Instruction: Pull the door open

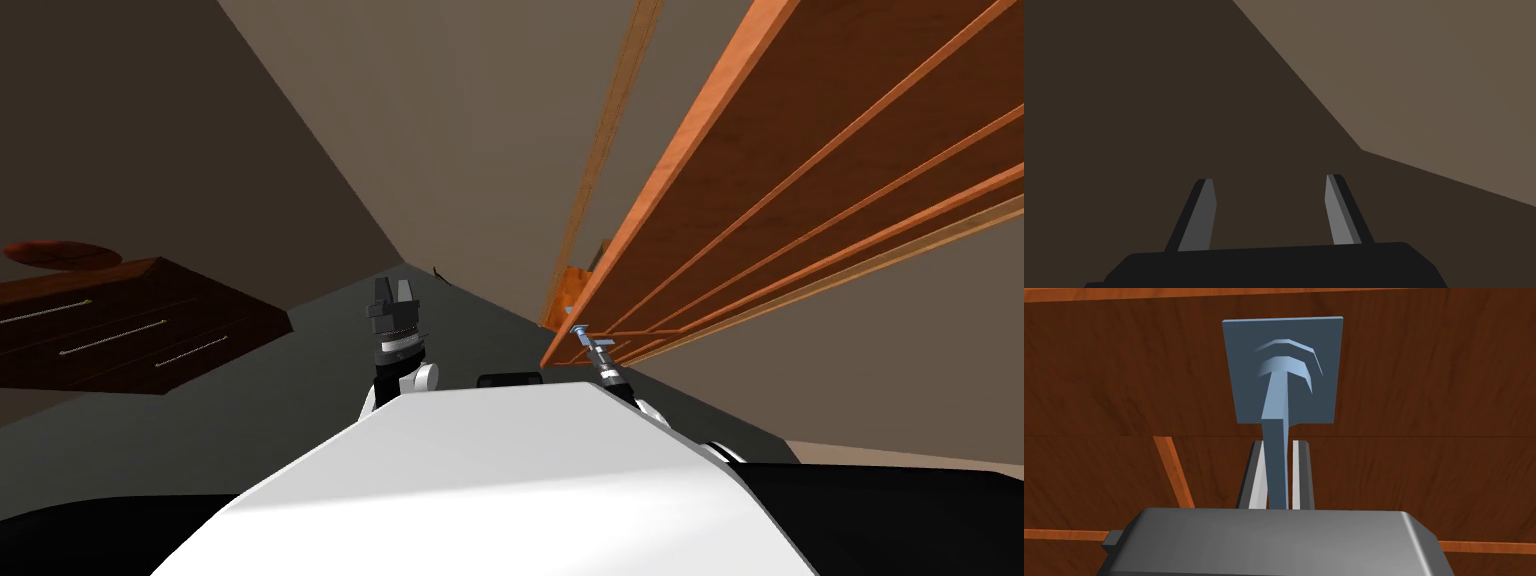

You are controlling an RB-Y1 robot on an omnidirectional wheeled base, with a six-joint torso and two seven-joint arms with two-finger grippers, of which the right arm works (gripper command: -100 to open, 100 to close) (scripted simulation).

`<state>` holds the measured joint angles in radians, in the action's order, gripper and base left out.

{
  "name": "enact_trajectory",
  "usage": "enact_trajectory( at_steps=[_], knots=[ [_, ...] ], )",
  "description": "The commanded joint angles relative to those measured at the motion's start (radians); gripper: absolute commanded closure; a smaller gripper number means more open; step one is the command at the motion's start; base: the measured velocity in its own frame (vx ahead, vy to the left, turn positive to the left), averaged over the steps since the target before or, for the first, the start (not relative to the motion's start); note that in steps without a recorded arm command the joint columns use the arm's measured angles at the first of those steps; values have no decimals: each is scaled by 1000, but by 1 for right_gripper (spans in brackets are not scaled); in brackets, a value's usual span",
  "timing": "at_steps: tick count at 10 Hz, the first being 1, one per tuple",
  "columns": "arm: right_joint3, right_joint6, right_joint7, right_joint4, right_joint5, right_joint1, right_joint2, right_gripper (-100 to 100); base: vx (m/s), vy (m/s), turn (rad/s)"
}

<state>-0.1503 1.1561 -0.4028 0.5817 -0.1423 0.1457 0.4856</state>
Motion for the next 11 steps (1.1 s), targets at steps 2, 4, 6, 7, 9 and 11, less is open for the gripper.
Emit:
enact_trajectory(
  at_steps=[2, 4, 6, 7, 9, 11],
  knots=[
    [-5, 31, -9, -26, 1, 1, 8, 100, -135, -37, 43],
    [-10, 36, -10, -28, 3, 8, 6, 100, -62, -6, 35],
    [-16, 60, -15, -44, 2, 12, 12, 100, -173, -72, 184],
    [-18, 68, -18, -49, 1, 14, 14, 100, -198, -73, 185],
    [-23, 87, -22, -61, 0, 17, 19, 100, -215, -86, 171],
    [-28, 107, -27, -73, -2, 20, 24, 100, -219, -70, 196]
  ],
)
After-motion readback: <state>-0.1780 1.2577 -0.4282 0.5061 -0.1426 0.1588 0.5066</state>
